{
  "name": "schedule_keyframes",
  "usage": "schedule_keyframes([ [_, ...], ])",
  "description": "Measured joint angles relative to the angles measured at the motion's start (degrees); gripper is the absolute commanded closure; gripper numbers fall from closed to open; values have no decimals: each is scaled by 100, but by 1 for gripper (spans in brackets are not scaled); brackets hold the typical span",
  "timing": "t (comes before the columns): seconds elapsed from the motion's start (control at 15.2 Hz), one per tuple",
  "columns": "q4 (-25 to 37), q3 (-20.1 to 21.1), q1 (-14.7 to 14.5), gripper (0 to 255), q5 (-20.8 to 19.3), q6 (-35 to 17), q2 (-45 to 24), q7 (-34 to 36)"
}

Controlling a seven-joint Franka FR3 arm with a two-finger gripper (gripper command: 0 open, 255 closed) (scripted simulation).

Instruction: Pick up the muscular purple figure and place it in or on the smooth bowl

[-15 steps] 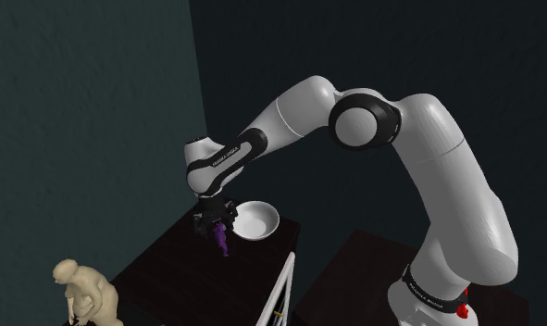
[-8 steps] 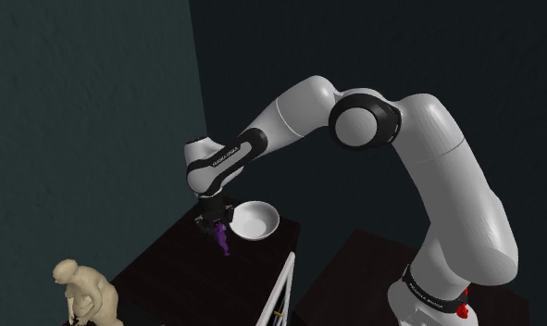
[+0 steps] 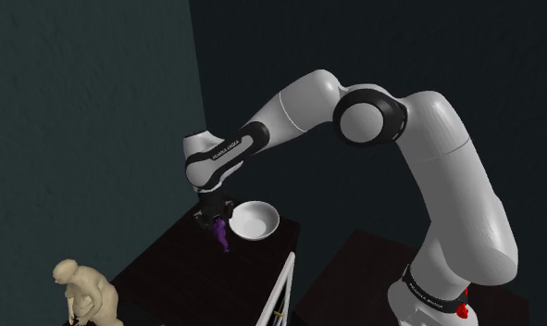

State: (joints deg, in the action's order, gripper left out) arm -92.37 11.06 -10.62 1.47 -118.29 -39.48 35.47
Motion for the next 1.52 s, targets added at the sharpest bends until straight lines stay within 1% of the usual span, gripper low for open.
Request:
schedule_keyframes([
  [0.59,18,43,35,255,51,442,430,30],
  [1.32,284,85,58,255,103,1098,827,79],
  [1.52,205,57,160,255,113,1162,955,-39],
])
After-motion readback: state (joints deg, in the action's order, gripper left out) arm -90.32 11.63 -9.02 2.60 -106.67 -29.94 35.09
